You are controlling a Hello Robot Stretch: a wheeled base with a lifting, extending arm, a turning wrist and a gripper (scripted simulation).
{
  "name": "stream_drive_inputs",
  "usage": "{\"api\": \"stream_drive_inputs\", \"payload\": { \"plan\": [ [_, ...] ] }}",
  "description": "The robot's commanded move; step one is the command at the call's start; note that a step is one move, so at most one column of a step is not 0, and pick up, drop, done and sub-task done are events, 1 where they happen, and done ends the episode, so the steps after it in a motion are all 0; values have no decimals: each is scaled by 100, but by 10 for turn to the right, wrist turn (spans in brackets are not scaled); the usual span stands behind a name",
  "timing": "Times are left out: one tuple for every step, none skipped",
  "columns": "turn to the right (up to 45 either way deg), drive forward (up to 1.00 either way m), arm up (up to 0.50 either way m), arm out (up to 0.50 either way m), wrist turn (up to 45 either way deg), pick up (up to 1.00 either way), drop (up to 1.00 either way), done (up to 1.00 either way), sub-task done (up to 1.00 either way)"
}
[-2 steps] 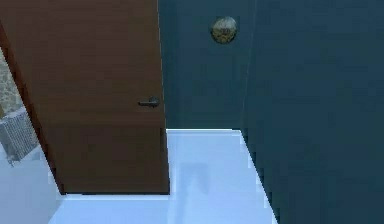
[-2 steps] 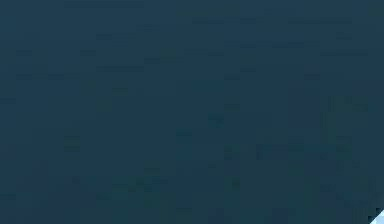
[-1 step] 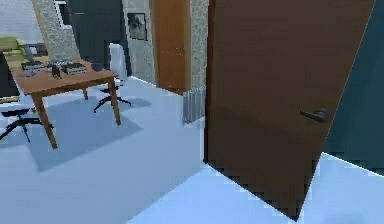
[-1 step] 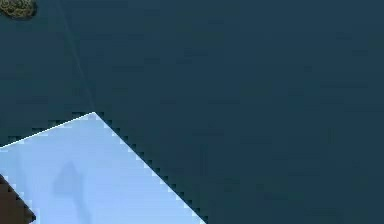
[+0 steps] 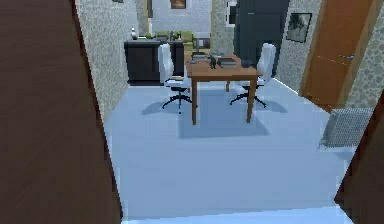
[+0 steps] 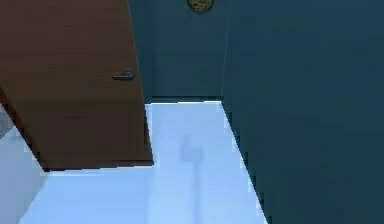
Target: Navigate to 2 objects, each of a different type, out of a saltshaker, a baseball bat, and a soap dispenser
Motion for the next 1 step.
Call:
{"api": "stream_drive_inputs", "payload": {
  "plan": [
    [0,100,0,0,0,0,0,0,0]
  ]
}}
